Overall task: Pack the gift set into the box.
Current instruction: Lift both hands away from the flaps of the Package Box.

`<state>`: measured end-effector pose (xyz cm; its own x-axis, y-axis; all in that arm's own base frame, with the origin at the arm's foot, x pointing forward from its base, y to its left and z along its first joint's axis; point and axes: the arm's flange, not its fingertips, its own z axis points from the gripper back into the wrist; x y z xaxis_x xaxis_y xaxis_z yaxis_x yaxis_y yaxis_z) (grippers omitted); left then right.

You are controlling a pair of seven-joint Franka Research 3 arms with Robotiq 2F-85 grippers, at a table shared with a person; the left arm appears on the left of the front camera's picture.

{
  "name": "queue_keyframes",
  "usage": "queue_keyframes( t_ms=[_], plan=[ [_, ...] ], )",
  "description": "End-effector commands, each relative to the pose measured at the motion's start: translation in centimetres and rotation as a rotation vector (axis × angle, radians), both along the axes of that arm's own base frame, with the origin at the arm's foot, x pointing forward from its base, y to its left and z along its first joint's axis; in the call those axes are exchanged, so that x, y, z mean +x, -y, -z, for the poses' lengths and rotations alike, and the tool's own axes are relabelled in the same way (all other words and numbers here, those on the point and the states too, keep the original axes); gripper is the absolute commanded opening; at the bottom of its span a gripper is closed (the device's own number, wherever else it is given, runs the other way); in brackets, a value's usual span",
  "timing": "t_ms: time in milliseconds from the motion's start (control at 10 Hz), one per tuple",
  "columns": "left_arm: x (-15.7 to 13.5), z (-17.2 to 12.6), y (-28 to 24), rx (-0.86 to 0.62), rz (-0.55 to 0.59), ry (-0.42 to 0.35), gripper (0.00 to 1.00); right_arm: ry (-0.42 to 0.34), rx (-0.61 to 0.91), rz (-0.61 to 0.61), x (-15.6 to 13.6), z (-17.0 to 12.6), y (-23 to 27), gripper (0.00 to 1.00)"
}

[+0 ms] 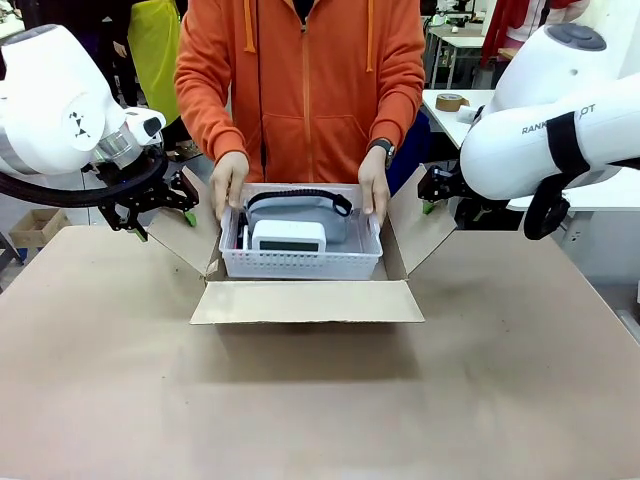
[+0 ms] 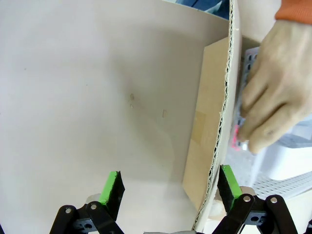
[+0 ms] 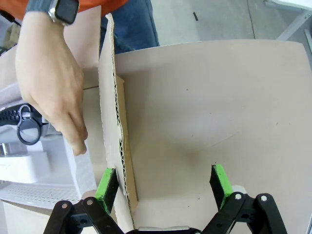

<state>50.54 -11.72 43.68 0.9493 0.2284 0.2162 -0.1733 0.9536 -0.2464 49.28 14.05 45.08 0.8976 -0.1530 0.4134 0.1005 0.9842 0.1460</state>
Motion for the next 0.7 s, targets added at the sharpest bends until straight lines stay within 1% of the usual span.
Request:
queue_keyframes(
  t_ms=[0, 600],
  plan=[
    [-0.12, -0.14, 0.05, 0.011, -0.016, 0.006, 1.0, -0.002, -0.016, 0.026, 0.13, -0.4, -0.37, 1.0],
    [-0.12, -0.14, 0.05, 0.011, -0.016, 0.006, 1.0, -0.002, -0.016, 0.026, 0.13, -0.4, -0.37, 1.0]
  ],
)
